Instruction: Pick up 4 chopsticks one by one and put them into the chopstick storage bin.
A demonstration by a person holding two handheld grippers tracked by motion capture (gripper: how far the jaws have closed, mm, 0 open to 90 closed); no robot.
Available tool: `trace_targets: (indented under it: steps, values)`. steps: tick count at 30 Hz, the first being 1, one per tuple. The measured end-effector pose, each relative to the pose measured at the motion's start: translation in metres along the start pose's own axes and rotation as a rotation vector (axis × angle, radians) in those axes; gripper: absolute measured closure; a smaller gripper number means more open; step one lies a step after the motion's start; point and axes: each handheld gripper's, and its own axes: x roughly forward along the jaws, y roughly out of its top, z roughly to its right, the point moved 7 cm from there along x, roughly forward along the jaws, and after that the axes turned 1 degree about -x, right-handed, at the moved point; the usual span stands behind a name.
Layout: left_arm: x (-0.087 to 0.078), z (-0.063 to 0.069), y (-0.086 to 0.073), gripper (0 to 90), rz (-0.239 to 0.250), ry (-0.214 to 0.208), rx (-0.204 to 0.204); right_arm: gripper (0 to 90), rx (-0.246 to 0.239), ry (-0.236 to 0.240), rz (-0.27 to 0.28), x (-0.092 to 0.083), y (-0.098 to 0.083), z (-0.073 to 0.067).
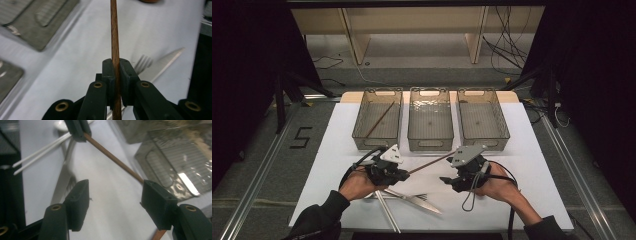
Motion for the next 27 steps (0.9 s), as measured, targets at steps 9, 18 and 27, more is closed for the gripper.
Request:
trace_targets:
  steps: [9, 18, 27]
  values:
    - [-0.012, -0.02, -0.001, 83.2, 0.047, 0.063, -0.12, 36.0, 0.182, -0.05, 0.038, -0.007, -0.02, 0.011]
    - [-0.023, -0.036, 0.002, 83.2, 0.085, 0.115, -0.189, 33.7, 0.364, -0.071, 0.154, -0.023, -0.032, 0.022]
    - [-0.042, -0.067, 0.008, 83.2, 0.128, 0.172, -0.254, 30.0, 0.434, -0.082, 0.182, -0.032, -0.045, 0.024]
